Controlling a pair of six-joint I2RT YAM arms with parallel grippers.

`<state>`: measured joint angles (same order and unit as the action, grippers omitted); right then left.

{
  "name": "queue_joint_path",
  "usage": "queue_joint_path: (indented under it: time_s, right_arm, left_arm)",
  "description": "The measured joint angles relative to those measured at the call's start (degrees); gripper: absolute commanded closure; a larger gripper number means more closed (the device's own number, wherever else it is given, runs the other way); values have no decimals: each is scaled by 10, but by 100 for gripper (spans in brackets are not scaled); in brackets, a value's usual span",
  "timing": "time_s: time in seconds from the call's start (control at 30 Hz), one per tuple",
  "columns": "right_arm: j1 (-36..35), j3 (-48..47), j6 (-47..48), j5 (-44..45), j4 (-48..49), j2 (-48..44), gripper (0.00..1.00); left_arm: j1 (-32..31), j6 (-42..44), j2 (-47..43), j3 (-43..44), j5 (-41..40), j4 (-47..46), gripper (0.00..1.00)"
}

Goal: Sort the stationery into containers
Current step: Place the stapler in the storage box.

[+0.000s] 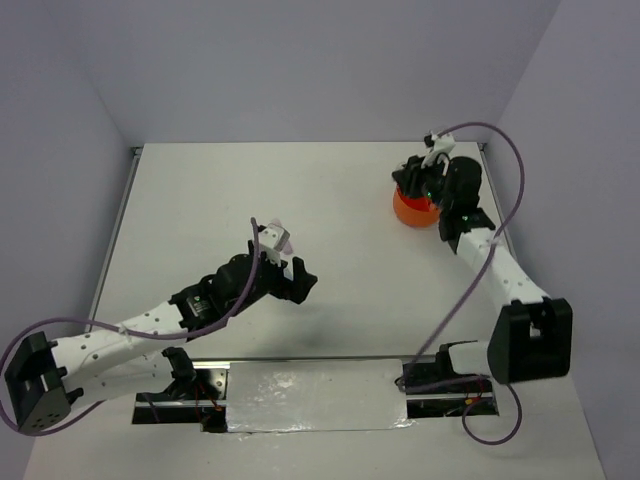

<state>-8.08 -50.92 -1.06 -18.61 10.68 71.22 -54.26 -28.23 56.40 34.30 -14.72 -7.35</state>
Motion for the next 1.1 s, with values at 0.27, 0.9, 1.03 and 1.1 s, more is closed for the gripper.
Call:
queue_joint_path:
  time_s: [0.27,0.9,1.03,1.1]
  right_arm:
    - [134,-183,60,-59,43,206,100]
    - [219,-242,112,-81,87,307,100]
    - [235,-242,103,-103,92,326,100]
    - [242,-242,94,-122,96,338,100]
  left_arm:
    - [-12,-33,-124,-16,5,146,1]
    - [-18,-36,-166,-111,76,146,1]
    - [-18,-34,-170,-111,90,131,1]
    - [-18,-34,-170,-111,94,127,1]
